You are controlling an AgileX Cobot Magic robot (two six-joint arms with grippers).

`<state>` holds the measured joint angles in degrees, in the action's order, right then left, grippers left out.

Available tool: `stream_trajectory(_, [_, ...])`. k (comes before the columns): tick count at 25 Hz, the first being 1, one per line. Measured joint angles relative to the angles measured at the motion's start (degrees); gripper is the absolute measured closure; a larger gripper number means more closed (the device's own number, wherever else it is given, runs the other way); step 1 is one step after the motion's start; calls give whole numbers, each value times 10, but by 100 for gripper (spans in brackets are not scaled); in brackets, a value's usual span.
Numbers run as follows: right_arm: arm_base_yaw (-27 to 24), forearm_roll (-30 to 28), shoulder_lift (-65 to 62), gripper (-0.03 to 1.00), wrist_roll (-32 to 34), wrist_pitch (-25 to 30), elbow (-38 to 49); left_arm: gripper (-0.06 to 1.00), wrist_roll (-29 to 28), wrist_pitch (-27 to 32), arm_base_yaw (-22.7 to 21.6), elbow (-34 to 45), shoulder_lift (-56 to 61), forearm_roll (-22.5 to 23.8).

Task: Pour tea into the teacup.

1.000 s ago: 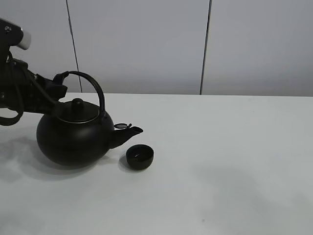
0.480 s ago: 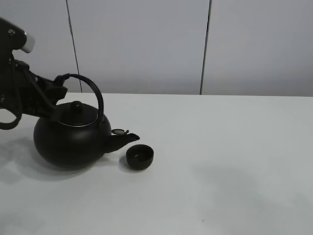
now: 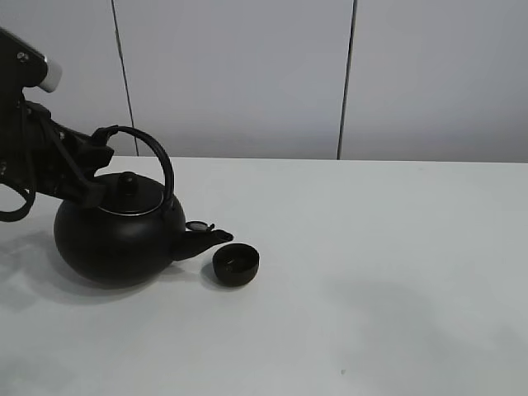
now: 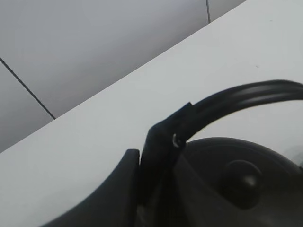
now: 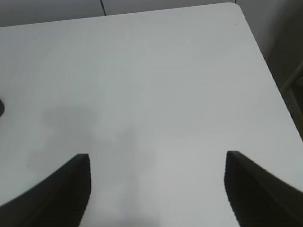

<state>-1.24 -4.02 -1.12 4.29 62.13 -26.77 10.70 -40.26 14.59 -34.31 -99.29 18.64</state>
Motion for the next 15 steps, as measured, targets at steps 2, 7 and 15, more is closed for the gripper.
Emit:
stream_trajectory(2, [0,0,0,43,0,0,0,82,2,0,0,0,0,0])
stream_trajectory(7, [0,0,0,43,0,0,0,82,13,1,1,-4,0,0])
stream_trajectory(15, [0,0,0,43,0,0,0,82,15,20,11,-27,0,-1])
